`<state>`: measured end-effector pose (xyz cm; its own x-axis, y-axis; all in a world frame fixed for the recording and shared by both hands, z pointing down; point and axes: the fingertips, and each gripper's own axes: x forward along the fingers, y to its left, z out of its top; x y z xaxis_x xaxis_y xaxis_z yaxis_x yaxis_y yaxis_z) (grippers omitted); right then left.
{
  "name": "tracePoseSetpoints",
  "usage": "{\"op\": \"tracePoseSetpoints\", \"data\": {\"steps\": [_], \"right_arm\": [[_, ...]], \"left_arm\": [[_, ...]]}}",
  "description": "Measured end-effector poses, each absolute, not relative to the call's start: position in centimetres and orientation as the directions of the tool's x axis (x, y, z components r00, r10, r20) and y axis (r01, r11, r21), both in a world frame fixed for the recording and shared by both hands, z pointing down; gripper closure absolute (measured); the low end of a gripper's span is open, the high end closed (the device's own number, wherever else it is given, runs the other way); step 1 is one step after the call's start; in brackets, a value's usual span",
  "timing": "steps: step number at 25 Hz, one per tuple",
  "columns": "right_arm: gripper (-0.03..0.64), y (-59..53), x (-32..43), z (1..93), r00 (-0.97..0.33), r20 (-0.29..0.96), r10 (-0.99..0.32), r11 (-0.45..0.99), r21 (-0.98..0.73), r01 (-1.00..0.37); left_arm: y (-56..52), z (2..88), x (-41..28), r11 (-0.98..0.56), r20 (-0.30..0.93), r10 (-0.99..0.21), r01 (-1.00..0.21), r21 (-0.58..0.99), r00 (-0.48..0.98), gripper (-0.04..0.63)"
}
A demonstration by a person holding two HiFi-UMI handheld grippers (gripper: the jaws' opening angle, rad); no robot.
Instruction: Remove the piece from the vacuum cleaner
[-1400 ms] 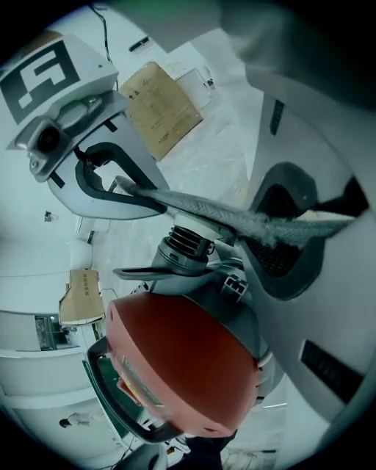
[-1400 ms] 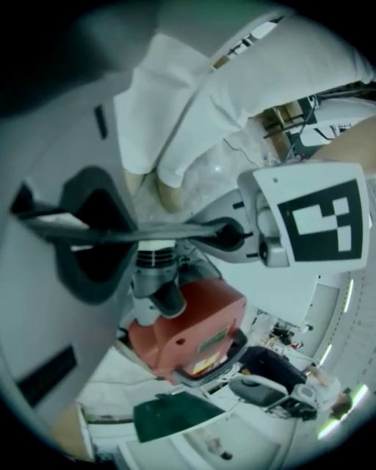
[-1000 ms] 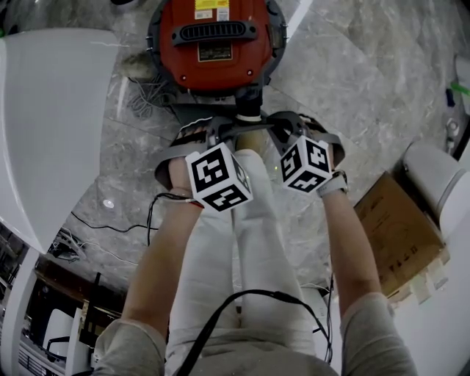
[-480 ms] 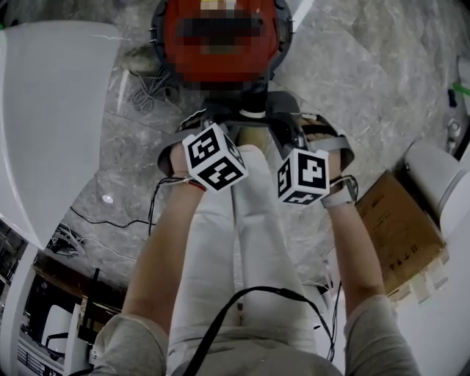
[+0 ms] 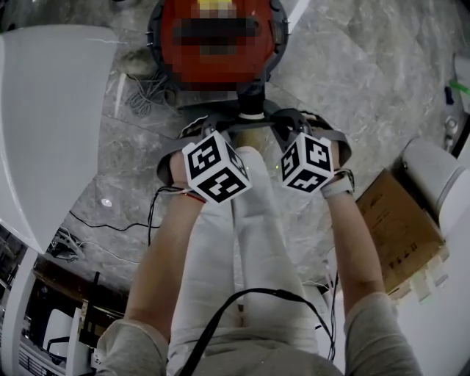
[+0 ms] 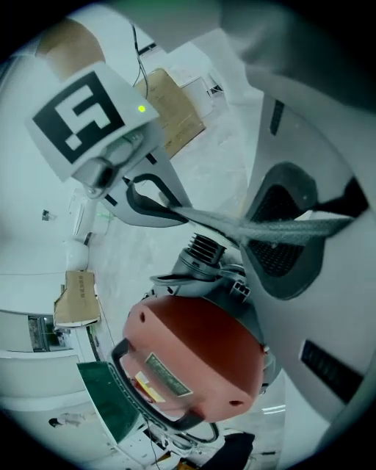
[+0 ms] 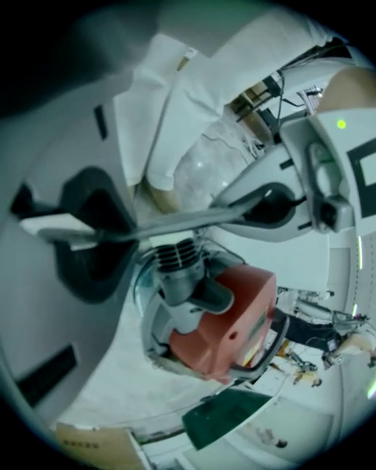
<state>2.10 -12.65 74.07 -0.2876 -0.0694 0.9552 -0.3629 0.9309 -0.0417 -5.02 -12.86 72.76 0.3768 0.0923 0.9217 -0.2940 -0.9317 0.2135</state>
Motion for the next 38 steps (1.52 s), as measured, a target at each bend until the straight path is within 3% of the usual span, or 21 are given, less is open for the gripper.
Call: {"op": "tracePoseSetpoints", "data": {"steps": [6, 10, 15, 23, 29, 38], "right_arm": [[0.586, -12.7, 2.6, 75.7, -0.333, 0.942, -0.038, 0.861, -0.138, -0.489], [0.586, -12.6, 2.4, 75.2, -0.258, 0.964, -0.060, 0.918, -0.049, -0.394], [0.586, -12.4, 2.2, 73.5, -0.201, 0.975, -0.094, 0.959, 0.035, -0.281], [0.586, -12.4, 1.0, 72.1, -0.182, 0.975, -0.131, 0.971, 0.089, -0.220], [0.586, -12.4, 1.6, 73.9, -0.253, 0.966, -0.045, 0.879, -0.082, -0.470], [0.589, -12.3, 2.1, 76.5, -0.292, 0.956, -0.030, 0.771, -0.164, -0.615]], "left_arm": [[-12.8, 72.2, -3.8, -0.937, 0.913, 0.078, -0.283, 0.204, 0.400, 0.561], [-12.6, 73.7, -4.3, -0.881, 0.874, 0.088, -0.371, 0.292, 0.478, 0.561], [-12.5, 75.1, -4.6, -0.886, 0.894, 0.106, -0.367, 0.284, 0.435, 0.561], [-12.1, 77.5, -5.2, -0.852, 0.887, 0.113, -0.416, 0.318, 0.447, 0.561], [-11.4, 76.5, -5.5, -0.827, 0.880, 0.139, -0.435, 0.355, 0.455, 0.561], [-10.4, 74.2, -5.1, -0.875, 0.900, 0.130, -0.379, 0.301, 0.416, 0.561]]}}
